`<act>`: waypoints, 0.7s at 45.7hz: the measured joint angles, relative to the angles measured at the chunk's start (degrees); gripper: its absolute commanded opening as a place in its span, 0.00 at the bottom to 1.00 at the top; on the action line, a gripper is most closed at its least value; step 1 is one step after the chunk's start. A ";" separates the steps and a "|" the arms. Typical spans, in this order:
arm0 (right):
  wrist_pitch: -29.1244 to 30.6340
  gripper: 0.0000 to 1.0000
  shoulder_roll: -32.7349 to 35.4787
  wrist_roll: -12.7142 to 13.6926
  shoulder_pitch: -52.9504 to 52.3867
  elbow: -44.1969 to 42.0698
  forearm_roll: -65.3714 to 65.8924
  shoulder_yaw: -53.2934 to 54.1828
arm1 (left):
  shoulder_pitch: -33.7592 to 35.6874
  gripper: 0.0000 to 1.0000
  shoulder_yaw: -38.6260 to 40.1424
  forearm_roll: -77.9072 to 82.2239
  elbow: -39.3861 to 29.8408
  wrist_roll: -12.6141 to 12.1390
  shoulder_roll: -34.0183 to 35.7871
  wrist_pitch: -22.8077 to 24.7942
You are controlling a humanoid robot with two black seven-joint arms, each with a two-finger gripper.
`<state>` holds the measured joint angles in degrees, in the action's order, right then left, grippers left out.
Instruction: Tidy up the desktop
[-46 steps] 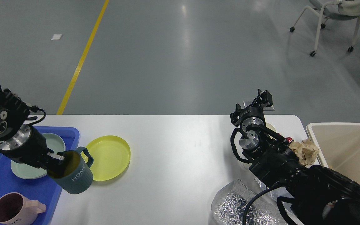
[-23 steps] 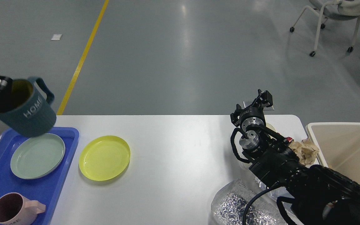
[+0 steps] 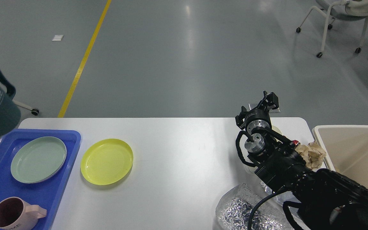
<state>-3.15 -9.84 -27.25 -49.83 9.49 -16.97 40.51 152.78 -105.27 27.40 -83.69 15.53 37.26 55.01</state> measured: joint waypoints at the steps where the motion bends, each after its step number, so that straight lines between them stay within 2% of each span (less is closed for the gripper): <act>1: 0.00 1.00 0.00 0.00 0.00 0.00 0.00 0.00 | -1.53 0.01 -0.23 0.00 0.50 -0.04 0.66 -0.06; 6: -0.01 1.00 0.00 0.00 0.00 0.00 0.00 0.00 | -10.18 0.01 -1.25 -0.02 4.12 -0.15 4.56 -4.69; 19: -0.02 1.00 0.00 0.00 0.00 0.00 -0.03 0.00 | -31.95 0.02 2.65 -0.16 13.54 -0.07 12.74 -25.64; 32: -0.02 1.00 0.00 0.00 0.00 0.00 -0.03 0.00 | -50.38 0.03 8.77 -0.16 20.88 -0.07 14.12 -35.71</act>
<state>-3.17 -9.84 -27.25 -49.83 9.49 -17.00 40.51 102.41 -96.51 27.25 -62.80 15.46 51.39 19.30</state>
